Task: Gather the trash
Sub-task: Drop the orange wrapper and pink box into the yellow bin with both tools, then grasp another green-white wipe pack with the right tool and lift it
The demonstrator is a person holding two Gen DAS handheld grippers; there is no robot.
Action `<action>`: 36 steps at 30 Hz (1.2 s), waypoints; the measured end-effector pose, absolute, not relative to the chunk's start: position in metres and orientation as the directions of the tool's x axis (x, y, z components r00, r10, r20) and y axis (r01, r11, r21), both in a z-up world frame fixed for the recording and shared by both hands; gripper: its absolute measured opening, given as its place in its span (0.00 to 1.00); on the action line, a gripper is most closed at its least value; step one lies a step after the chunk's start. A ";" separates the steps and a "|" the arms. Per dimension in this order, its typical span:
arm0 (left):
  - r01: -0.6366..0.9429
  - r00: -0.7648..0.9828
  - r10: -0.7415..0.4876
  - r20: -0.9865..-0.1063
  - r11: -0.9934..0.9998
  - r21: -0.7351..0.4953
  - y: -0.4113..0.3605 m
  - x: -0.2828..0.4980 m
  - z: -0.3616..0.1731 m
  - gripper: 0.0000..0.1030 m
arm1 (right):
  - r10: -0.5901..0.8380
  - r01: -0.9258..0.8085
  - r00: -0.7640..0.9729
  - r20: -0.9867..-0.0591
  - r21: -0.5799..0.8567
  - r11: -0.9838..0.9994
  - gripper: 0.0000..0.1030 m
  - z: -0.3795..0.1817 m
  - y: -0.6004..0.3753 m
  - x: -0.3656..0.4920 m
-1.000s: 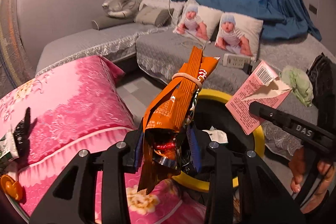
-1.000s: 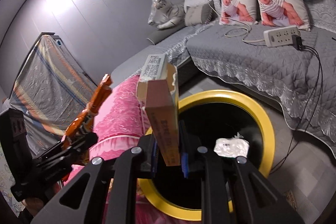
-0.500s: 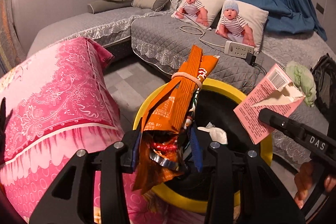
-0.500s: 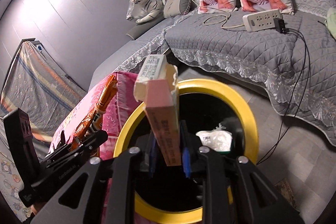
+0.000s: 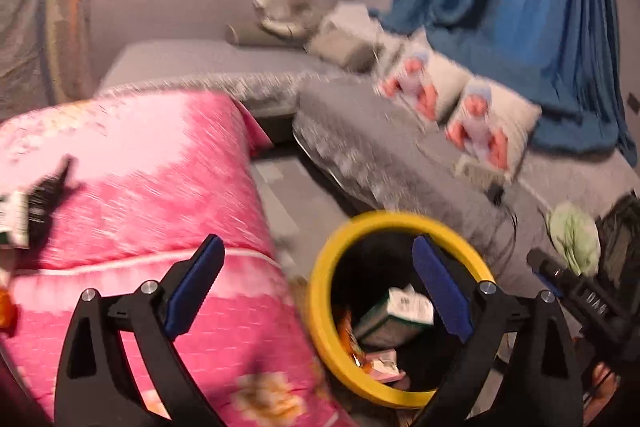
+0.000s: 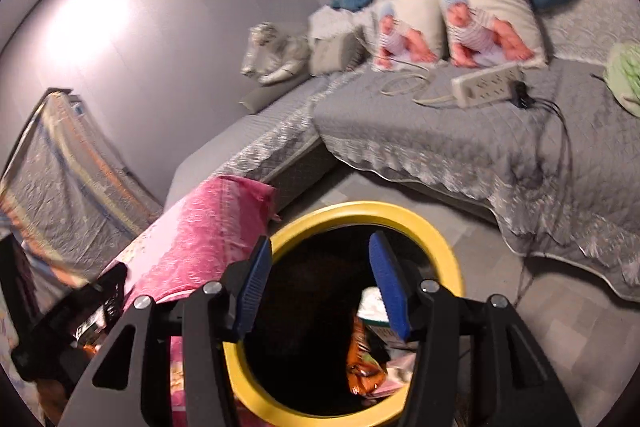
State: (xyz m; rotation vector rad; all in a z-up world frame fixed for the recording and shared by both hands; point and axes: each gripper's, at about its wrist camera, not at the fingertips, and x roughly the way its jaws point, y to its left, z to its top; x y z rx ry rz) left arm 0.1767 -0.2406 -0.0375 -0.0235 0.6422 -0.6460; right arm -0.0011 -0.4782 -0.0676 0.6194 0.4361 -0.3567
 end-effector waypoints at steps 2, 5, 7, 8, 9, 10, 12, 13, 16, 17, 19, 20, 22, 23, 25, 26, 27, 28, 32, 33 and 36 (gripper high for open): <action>0.543 0.648 -0.571 -0.505 0.810 -0.220 -0.212 0.168 -0.018 0.90 | -0.138 0.374 0.877 -0.461 0.471 0.799 0.63 -0.060 -0.465 0.004; 0.524 0.700 -0.553 -0.451 0.827 -0.201 -0.164 0.155 0.005 0.91 | -0.021 0.220 0.912 -0.409 0.447 0.867 0.69 -0.047 -0.436 0.012; 0.489 0.744 -0.517 -0.425 0.853 -0.182 -0.127 0.146 0.014 0.91 | 0.074 0.102 0.918 -0.390 0.413 0.905 0.78 -0.040 -0.411 0.020; 0.463 0.768 -0.493 -0.409 0.868 -0.177 -0.104 0.140 0.018 0.91 | 0.125 0.043 0.917 -0.380 0.403 0.914 0.90 -0.036 -0.397 0.025; 0.437 0.790 -0.467 -0.396 0.883 -0.171 -0.084 0.135 0.020 0.92 | 0.210 -0.053 0.907 -0.365 0.396 0.917 0.93 -0.033 -0.379 0.029; 0.406 0.813 -0.438 -0.383 0.899 -0.164 -0.064 0.128 0.022 0.92 | 0.308 -0.156 0.880 -0.362 0.391 0.907 0.93 -0.029 -0.358 0.036; 0.307 0.874 -0.335 -0.353 0.942 -0.132 -0.017 0.115 0.022 0.92 | 0.449 -0.312 0.806 -0.385 0.368 0.876 0.92 -0.024 -0.317 0.047; 0.235 0.902 -0.259 -0.345 0.966 -0.109 0.006 0.109 0.021 0.92 | 0.509 -0.387 0.757 -0.409 0.346 0.855 0.92 -0.021 -0.291 0.054; 0.087 0.929 -0.117 -0.352 0.991 -0.100 0.062 0.095 0.011 0.92 | 0.654 -0.576 0.589 -0.474 0.321 0.751 0.92 -0.017 -0.223 0.071; 0.035 0.928 -0.075 -0.364 0.993 -0.115 0.084 0.089 0.006 0.92 | 0.679 -0.613 0.544 -0.493 0.318 0.723 0.92 -0.016 -0.205 0.075; -0.027 0.923 -0.027 -0.383 0.991 -0.134 0.111 0.079 -0.002 0.92 | 0.712 -0.682 0.436 -0.550 0.314 0.660 0.92 -0.015 -0.160 0.088; -0.061 0.918 0.000 -0.396 0.988 -0.142 0.126 0.075 -0.007 0.92 | 0.717 -0.700 0.399 -0.571 0.315 0.641 0.92 -0.015 -0.141 0.091; -0.099 0.911 0.027 -0.411 0.983 -0.154 0.147 0.068 -0.014 0.92 | 0.721 -0.728 0.322 -0.614 0.326 0.603 0.92 -0.016 -0.109 0.103; -0.117 0.907 0.038 -0.420 0.980 -0.163 0.155 0.066 -0.017 0.92 | 0.712 -0.737 0.285 -0.642 0.328 0.591 0.92 -0.019 -0.093 0.110; -0.128 0.901 0.033 -0.433 0.973 -0.192 0.171 0.064 -0.023 0.92 | 0.676 -0.734 0.262 -0.689 0.313 0.603 0.92 -0.024 -0.063 0.123; -0.127 0.896 0.019 -0.443 0.968 -0.216 0.177 0.064 -0.025 0.92 | 0.659 -0.728 0.256 -0.707 0.308 0.612 0.92 -0.028 -0.054 0.127; -0.121 0.895 0.004 -0.446 0.964 -0.235 0.183 0.062 -0.027 0.92 | 0.640 -0.718 0.249 -0.727 0.305 0.625 0.92 -0.032 -0.047 0.134; -0.116 0.895 -0.009 -0.446 0.961 -0.251 0.188 0.061 -0.029 0.92 | 0.616 -0.702 0.241 -0.750 0.304 0.644 0.93 -0.036 -0.038 0.143; -0.122 0.897 -0.001 -0.442 0.960 -0.251 0.192 0.062 -0.035 0.92 | 0.546 -0.681 0.233 -0.805 0.266 0.682 0.92 -0.050 -0.014 0.158; -0.119 0.896 -0.005 -0.445 0.961 -0.251 0.193 0.063 -0.037 0.92 | 0.519 -0.680 0.234 -0.822 0.244 0.692 0.93 -0.054 -0.007 0.161; -0.118 0.888 -0.018 -0.460 0.957 -0.265 0.198 0.066 -0.044 0.92 | 0.455 -0.679 0.225 -0.862 0.196 0.708 0.92 -0.063 0.006 0.168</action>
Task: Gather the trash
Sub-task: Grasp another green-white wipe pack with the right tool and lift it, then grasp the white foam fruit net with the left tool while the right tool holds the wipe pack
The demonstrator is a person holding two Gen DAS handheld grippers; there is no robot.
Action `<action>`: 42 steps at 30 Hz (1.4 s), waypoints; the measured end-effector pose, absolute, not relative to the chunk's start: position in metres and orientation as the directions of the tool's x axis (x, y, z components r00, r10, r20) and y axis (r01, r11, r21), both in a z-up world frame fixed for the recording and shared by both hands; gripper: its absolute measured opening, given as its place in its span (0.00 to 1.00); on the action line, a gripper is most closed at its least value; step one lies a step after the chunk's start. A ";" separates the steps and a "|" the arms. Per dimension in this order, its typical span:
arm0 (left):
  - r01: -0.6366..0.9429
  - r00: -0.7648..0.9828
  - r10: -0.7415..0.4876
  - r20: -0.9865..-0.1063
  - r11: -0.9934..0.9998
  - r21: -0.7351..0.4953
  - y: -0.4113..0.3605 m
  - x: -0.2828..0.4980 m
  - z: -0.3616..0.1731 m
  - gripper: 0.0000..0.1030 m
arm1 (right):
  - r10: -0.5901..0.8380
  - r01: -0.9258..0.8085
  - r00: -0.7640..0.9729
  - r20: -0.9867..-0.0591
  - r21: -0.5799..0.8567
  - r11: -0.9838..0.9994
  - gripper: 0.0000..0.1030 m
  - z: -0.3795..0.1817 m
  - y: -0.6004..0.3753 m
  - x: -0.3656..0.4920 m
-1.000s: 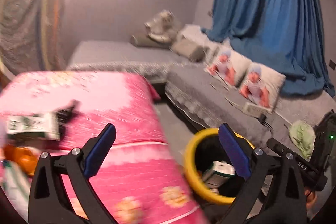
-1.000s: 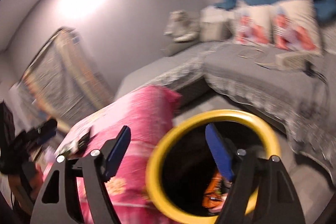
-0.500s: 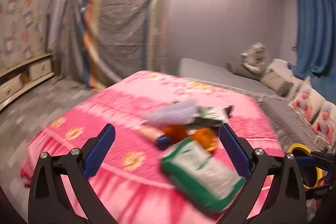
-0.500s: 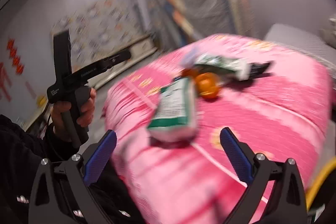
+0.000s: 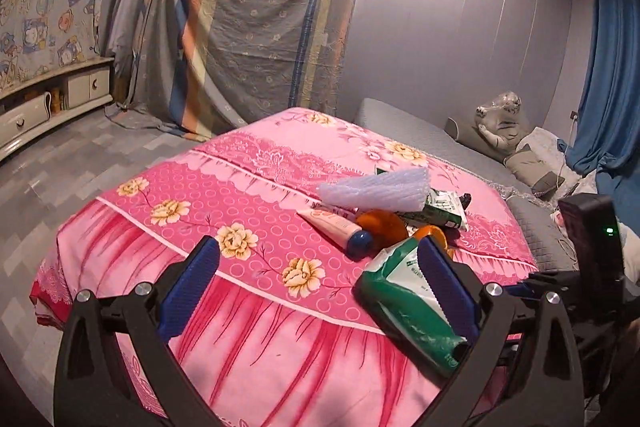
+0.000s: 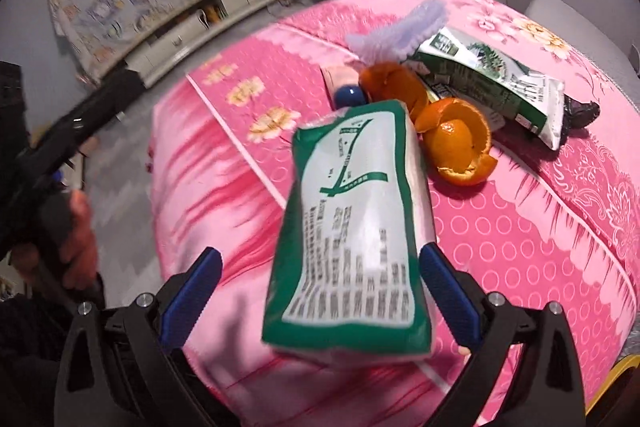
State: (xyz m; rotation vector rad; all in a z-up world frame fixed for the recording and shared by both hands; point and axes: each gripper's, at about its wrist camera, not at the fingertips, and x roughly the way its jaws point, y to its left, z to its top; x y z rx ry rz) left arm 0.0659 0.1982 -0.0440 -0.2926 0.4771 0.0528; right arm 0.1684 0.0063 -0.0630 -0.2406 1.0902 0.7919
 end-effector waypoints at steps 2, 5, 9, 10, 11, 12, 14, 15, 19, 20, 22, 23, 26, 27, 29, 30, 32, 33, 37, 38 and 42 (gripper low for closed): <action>-0.120 0.883 -0.023 -0.469 0.954 -0.273 0.200 0.067 -0.047 0.92 | 0.408 -0.684 0.228 -0.884 0.153 0.714 0.92 -0.068 0.015 0.172; -0.129 0.880 -0.013 -0.476 0.955 -0.266 0.201 0.070 -0.051 0.92 | 0.327 -0.682 0.243 -0.913 0.079 0.727 0.92 -0.080 0.025 0.178; -0.131 0.874 -0.015 -0.485 0.955 -0.267 0.202 0.073 -0.054 0.92 | 0.281 -0.680 0.249 -0.927 0.039 0.732 0.92 -0.094 0.034 0.188; -0.133 0.872 -0.014 -0.489 0.955 -0.265 0.202 0.073 -0.055 0.92 | 0.271 -0.678 0.254 -0.928 0.029 0.734 0.92 -0.096 0.036 0.189; -0.135 0.872 -0.012 -0.490 0.955 -0.263 0.202 0.073 -0.054 0.92 | 0.266 -0.680 0.255 -0.930 0.023 0.732 0.92 -0.101 0.040 0.190; -0.137 0.871 -0.008 -0.492 0.956 -0.259 0.201 0.074 -0.054 0.92 | 0.267 -0.680 0.255 -0.929 0.023 0.733 0.91 -0.103 0.040 0.191; -0.140 0.868 -0.005 -0.496 0.957 -0.255 0.200 0.074 -0.055 0.92 | 0.273 -0.656 0.267 -0.924 0.033 0.754 0.75 -0.104 0.037 0.194; -0.142 0.868 -0.003 -0.497 0.957 -0.254 0.200 0.075 -0.055 0.92 | 0.293 -0.653 0.254 -0.922 0.060 0.755 0.66 -0.103 0.034 0.196; -0.145 0.864 0.003 -0.503 0.959 -0.243 0.197 0.078 -0.054 0.92 | 0.374 -0.639 0.219 -0.901 0.157 0.753 0.43 -0.092 0.018 0.197; -0.143 0.864 0.004 -0.504 0.961 -0.238 0.196 0.079 -0.053 0.92 | 0.394 -0.637 0.209 -0.895 0.182 0.749 0.42 -0.090 0.013 0.195; -0.133 0.864 0.006 -0.504 0.967 -0.216 0.190 0.081 -0.052 0.92 | 0.452 -0.638 0.190 -0.872 0.240 0.732 0.42 -0.082 -0.001 0.187; -0.120 0.864 0.007 -0.503 0.974 -0.193 0.185 0.083 -0.050 0.92 | 0.478 -0.638 0.186 -0.859 0.264 0.724 0.42 -0.076 -0.007 0.181; -0.073 0.859 -0.002 -0.511 0.989 -0.126 0.168 0.093 -0.046 0.92 | 0.550 -0.621 0.216 -0.806 0.321 0.715 0.42 -0.055 -0.037 0.164; -0.059 0.860 -0.002 -0.510 0.993 -0.103 0.163 0.097 -0.046 0.92 | 0.569 -0.613 0.243 -0.786 0.330 0.718 0.42 -0.047 -0.050 0.157; -0.039 0.866 0.015 -0.500 0.999 -0.037 0.148 0.107 -0.046 0.92 | 0.606 -0.589 0.292 -0.740 0.360 0.723 0.43 -0.034 -0.077 0.146; -0.032 0.866 0.022 -0.500 0.999 -0.013 0.143 0.112 -0.046 0.92 | 0.622 -0.576 0.312 -0.718 0.378 0.725 0.43 -0.029 -0.090 0.143; -0.012 0.863 0.029 -0.504 0.999 0.037 0.130 0.127 -0.047 0.92 | 0.636 -0.554 0.359 -0.683 0.392 0.734 0.43 -0.022 -0.113 0.135; 0.001 0.865 0.026 -0.501 0.999 0.052 0.125 0.136 -0.046 0.92 | 0.642 -0.542 0.383 -0.664 0.402 0.738 0.43 -0.019 -0.125 0.132; 0.039 0.855 0.000 -0.518 0.997 0.063 0.109 0.170 -0.044 0.92 | 0.654 -0.497 0.438 -0.617 0.440 0.748 0.44 -0.014 -0.160 0.123; 0.044 0.850 0.001 -0.527 0.996 0.073 0.104 0.181 -0.044 0.92 | 0.658 -0.490 0.449 -0.605 0.449 0.747 0.44 -0.013 -0.170 0.122; 0.071 0.825 -0.008 -0.565 0.993 0.090 0.088 0.217 -0.046 0.92 | 0.667 -0.460 0.477 -0.573 0.485 0.744 0.44 -0.013 -0.192 0.120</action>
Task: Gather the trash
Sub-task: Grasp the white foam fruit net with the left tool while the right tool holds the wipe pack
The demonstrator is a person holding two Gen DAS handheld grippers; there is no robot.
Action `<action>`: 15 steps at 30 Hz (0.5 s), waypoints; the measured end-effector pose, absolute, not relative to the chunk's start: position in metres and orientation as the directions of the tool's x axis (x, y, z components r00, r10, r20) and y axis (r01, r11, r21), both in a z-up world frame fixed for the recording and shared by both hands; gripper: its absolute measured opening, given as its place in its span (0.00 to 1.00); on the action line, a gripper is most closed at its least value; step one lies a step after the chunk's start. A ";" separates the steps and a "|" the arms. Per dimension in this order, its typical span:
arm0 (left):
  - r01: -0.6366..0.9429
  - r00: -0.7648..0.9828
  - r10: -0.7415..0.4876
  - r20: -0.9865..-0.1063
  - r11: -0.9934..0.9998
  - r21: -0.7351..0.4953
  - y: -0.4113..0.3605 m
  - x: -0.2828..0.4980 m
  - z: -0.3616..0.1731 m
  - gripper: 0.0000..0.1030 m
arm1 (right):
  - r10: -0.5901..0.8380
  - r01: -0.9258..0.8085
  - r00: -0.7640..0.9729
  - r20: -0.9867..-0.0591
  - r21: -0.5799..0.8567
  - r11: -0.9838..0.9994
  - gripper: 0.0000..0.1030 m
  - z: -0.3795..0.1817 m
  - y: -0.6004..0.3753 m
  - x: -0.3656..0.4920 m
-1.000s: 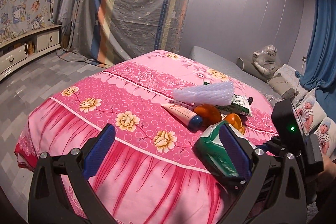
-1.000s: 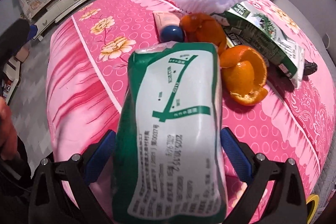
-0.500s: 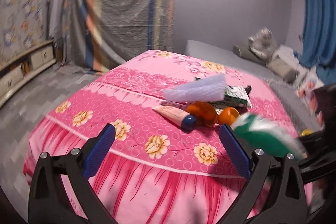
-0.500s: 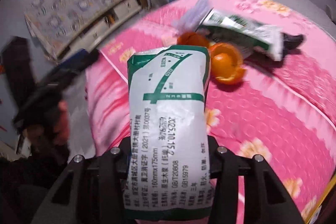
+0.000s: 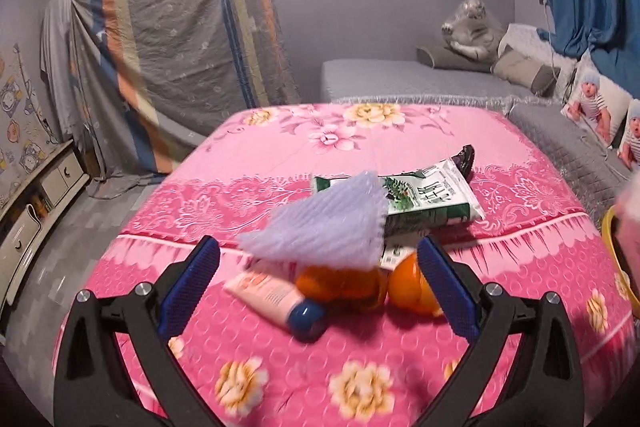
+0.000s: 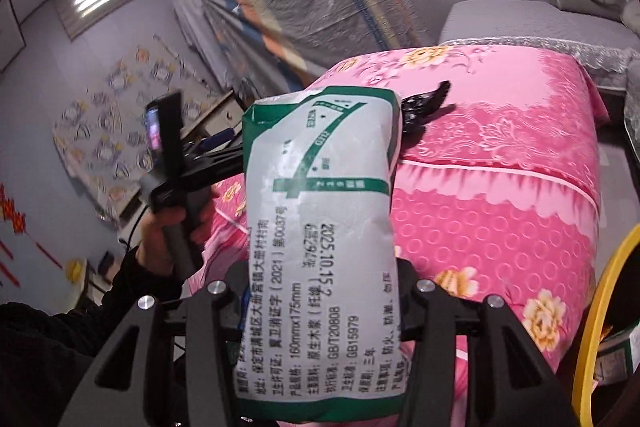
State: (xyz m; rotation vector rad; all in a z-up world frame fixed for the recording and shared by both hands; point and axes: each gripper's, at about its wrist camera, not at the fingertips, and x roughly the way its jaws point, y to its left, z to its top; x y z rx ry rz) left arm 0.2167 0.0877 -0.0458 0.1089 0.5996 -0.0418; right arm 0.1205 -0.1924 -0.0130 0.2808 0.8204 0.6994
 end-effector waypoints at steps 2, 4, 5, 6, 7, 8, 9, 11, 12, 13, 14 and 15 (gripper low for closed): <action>0.092 0.805 -0.032 -0.592 0.993 0.072 0.083 0.232 -0.049 0.92 | 0.672 -0.450 0.480 -0.564 0.499 0.740 0.45 -0.016 -0.197 0.123; 0.094 0.788 -0.031 -0.615 0.993 0.070 0.080 0.245 -0.054 0.92 | 0.669 -0.438 0.487 -0.561 0.506 0.743 0.45 -0.019 -0.202 0.124; 0.085 0.781 -0.018 -0.624 0.993 0.077 0.079 0.252 -0.057 0.92 | 0.672 -0.435 0.486 -0.558 0.512 0.740 0.45 -0.020 -0.204 0.124; 0.074 0.776 -0.003 -0.631 0.994 0.086 0.079 0.258 -0.059 0.91 | 0.674 -0.430 0.486 -0.556 0.519 0.738 0.45 -0.021 -0.206 0.123; 0.069 0.773 0.004 -0.634 0.994 0.090 0.078 0.261 -0.061 0.91 | 0.674 -0.427 0.486 -0.556 0.522 0.738 0.45 -0.021 -0.207 0.123; 0.060 0.770 0.012 -0.639 0.994 0.091 0.079 0.264 -0.062 0.91 | 0.674 -0.425 0.488 -0.555 0.524 0.738 0.45 -0.022 -0.210 0.121; 0.054 0.768 0.014 -0.640 0.995 0.086 0.081 0.266 -0.063 0.90 | 0.674 -0.420 0.489 -0.554 0.527 0.739 0.45 -0.023 -0.212 0.120; 0.046 0.761 0.019 -0.649 0.996 0.082 0.084 0.270 -0.066 0.74 | 0.674 -0.411 0.489 -0.554 0.535 0.738 0.45 -0.025 -0.215 0.119; 0.046 0.750 0.019 -0.661 0.996 0.081 0.085 0.271 -0.068 0.59 | 0.673 -0.407 0.489 -0.554 0.538 0.738 0.45 -0.026 -0.215 0.119; 0.046 0.739 0.012 -0.673 0.997 0.069 0.087 0.272 -0.070 0.43 | 0.673 -0.404 0.490 -0.554 0.540 0.739 0.45 -0.027 -0.216 0.119; 0.046 0.734 0.010 -0.679 0.997 0.063 0.090 0.272 -0.070 0.36 | 0.672 -0.402 0.491 -0.555 0.541 0.739 0.45 -0.027 -0.215 0.120; 0.040 0.729 0.016 -0.684 0.997 0.066 0.092 0.272 -0.072 0.24 | 0.672 -0.399 0.492 -0.553 0.543 0.739 0.45 -0.027 -0.216 0.120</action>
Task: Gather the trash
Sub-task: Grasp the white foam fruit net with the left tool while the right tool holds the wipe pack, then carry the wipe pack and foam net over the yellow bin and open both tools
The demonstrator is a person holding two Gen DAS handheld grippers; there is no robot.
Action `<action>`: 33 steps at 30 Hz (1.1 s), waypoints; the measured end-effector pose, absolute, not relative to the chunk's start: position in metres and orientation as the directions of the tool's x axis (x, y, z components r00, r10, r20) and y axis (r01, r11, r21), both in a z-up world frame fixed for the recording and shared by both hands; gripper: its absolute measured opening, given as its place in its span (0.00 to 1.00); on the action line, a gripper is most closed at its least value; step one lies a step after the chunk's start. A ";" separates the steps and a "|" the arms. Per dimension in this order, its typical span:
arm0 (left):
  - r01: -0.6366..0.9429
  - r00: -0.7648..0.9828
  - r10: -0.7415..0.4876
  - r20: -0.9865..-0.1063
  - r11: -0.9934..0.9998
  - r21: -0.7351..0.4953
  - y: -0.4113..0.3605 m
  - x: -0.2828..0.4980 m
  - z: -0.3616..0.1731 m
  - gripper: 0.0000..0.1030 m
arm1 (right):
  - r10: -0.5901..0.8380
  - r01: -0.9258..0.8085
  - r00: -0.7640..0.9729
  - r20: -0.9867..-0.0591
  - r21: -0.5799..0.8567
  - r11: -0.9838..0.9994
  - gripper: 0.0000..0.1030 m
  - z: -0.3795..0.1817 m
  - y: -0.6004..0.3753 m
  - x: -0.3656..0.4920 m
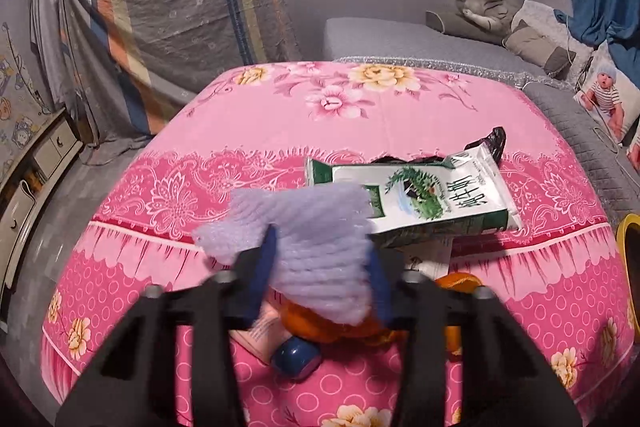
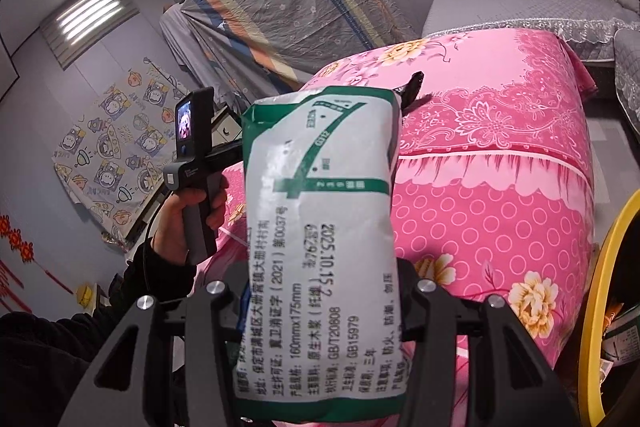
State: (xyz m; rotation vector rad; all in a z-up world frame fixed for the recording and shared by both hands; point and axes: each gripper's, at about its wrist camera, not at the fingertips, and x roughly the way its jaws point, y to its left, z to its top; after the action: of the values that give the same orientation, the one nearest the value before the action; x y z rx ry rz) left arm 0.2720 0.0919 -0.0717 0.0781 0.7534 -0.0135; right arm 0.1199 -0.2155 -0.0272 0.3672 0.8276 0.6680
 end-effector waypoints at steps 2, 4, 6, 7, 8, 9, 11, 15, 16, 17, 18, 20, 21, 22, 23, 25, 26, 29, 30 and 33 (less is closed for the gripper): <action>0.030 0.735 0.020 -0.678 0.998 0.062 0.097 0.269 -0.071 0.14 | 0.670 -0.398 0.495 -0.553 0.541 0.741 0.45 -0.026 -0.214 0.117; 0.014 0.749 0.018 -0.663 0.999 0.044 0.105 0.260 -0.068 0.12 | 0.669 -0.400 0.498 -0.553 0.538 0.742 0.45 -0.024 -0.212 0.116; 0.010 0.765 0.012 -0.644 0.999 0.032 0.110 0.248 -0.062 0.12 | 0.668 -0.400 0.498 -0.553 0.537 0.743 0.45 -0.024 -0.213 0.117; 0.010 0.773 0.009 -0.634 1.000 0.026 0.112 0.243 -0.058 0.12 | 0.666 -0.399 0.501 -0.553 0.536 0.744 0.45 -0.023 -0.213 0.117; 0.011 0.790 0.003 -0.613 1.000 0.019 0.114 0.232 -0.052 0.12 | 0.667 -0.401 0.502 -0.551 0.535 0.744 0.45 -0.023 -0.213 0.116; 0.011 0.805 0.001 -0.593 1.000 0.016 0.114 0.221 -0.045 0.12 | 0.670 -0.402 0.503 -0.547 0.538 0.741 0.45 -0.022 -0.213 0.115; 0.019 0.830 -0.009 -0.557 1.000 0.011 0.113 0.202 -0.033 0.12 | 0.672 -0.399 0.504 -0.542 0.544 0.738 0.45 -0.022 -0.213 0.115; 0.042 0.859 -0.034 -0.511 0.999 0.003 0.102 0.167 -0.014 0.12 | 0.671 -0.399 0.506 -0.542 0.543 0.739 0.45 -0.023 -0.212 0.116; 0.052 0.866 -0.042 -0.499 0.999 0.007 0.096 0.159 -0.010 0.12 | 0.665 -0.395 0.511 -0.545 0.538 0.744 0.45 -0.022 -0.211 0.115; 0.062 0.869 -0.050 -0.492 0.998 0.008 0.092 0.153 -0.007 0.12 | 0.660 -0.391 0.515 -0.547 0.535 0.749 0.45 -0.022 -0.210 0.115; 0.078 0.872 -0.063 -0.485 0.997 0.011 0.086 0.147 -0.004 0.12 | 0.654 -0.385 0.519 -0.550 0.533 0.753 0.45 -0.022 -0.210 0.115; 0.117 0.876 -0.097 -0.473 0.993 0.013 0.074 0.137 0.003 0.12 | 0.657 -0.380 0.518 -0.547 0.541 0.750 0.45 -0.021 -0.212 0.116; 0.135 0.877 -0.114 -0.467 0.991 0.011 0.069 0.133 0.005 0.12 | 0.656 -0.378 0.521 -0.547 0.541 0.751 0.45 -0.020 -0.213 0.115; 0.156 0.878 -0.133 -0.460 0.988 0.012 0.062 0.128 0.009 0.12 | 0.651 -0.375 0.528 -0.546 0.537 0.755 0.45 -0.019 -0.214 0.115; 0.169 0.879 -0.145 -0.455 0.985 0.014 0.056 0.124 0.011 0.12 | 0.648 -0.376 0.532 -0.544 0.535 0.757 0.45 -0.017 -0.215 0.114; 0.205 0.880 -0.178 -0.439 0.979 0.013 0.045 0.118 0.017 0.12 | 0.646 -0.375 0.542 -0.537 0.534 0.758 0.45 -0.013 -0.218 0.112; 0.215 0.881 -0.187 -0.434 0.976 0.015 0.040 0.116 0.020 0.12 | 0.645 -0.375 0.546 -0.535 0.532 0.759 0.45 -0.012 -0.218 0.111; 0.262 0.880 -0.226 -0.417 0.965 0.030 0.021 0.110 0.026 0.12 | 0.636 -0.371 0.565 -0.525 0.526 0.765 0.45 -0.007 -0.224 0.110; 0.278 0.877 -0.240 -0.416 0.960 0.030 0.016 0.110 0.027 0.12 | 0.632 -0.366 0.573 -0.522 0.526 0.767 0.45 -0.006 -0.227 0.110; 0.317 0.869 -0.275 -0.411 0.948 0.034 0.002 0.106 0.029 0.12 | 0.617 -0.348 0.600 -0.509 0.529 0.774 0.45 -0.003 -0.240 0.108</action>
State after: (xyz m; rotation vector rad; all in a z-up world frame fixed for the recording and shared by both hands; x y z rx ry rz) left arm 0.1065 0.0020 0.0290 0.1017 0.4146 -0.3102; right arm 0.1082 -0.2405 -0.0028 0.3996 0.7346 0.5770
